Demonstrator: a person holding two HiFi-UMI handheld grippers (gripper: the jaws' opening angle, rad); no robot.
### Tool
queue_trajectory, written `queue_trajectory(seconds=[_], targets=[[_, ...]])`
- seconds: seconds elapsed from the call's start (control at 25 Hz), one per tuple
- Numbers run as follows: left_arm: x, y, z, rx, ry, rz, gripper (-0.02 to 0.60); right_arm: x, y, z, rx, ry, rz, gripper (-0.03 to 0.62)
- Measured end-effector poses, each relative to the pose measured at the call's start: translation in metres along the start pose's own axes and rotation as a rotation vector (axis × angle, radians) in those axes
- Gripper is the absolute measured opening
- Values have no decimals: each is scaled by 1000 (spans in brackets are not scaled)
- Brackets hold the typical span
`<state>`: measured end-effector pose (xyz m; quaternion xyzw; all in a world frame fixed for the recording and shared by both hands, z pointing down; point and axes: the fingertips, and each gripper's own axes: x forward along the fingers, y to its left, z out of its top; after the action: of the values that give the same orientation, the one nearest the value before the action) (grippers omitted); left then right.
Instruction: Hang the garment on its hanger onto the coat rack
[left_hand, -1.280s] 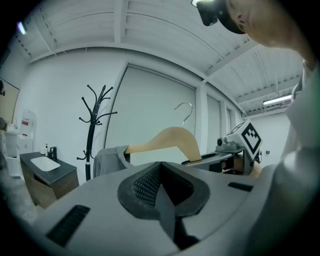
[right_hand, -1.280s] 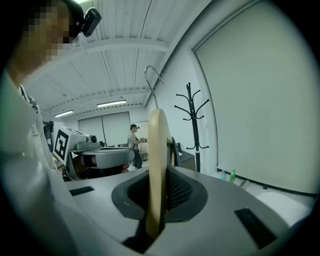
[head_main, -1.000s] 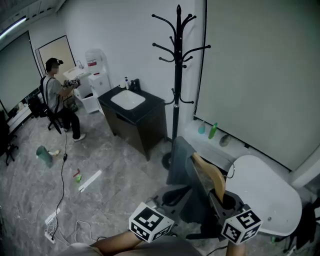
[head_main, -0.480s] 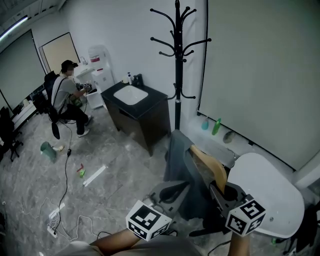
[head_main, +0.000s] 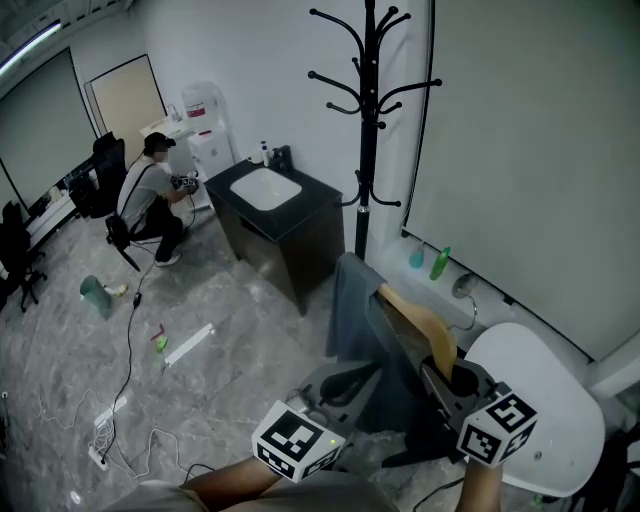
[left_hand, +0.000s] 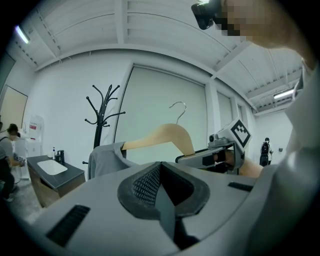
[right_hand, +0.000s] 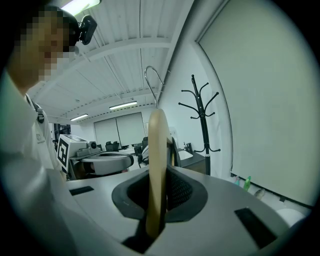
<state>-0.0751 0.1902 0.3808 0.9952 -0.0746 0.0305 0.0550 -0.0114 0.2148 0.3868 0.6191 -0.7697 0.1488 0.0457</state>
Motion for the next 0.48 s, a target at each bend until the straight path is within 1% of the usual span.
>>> queue_trajectory(seconds=[0.32, 0.48], targets=[[55, 81, 17, 4, -22, -7, 5, 74, -48, 27, -19, 21, 31, 40], [76, 124, 30, 8, -29, -14, 5, 112, -67, 42, -31, 40, 62, 41]])
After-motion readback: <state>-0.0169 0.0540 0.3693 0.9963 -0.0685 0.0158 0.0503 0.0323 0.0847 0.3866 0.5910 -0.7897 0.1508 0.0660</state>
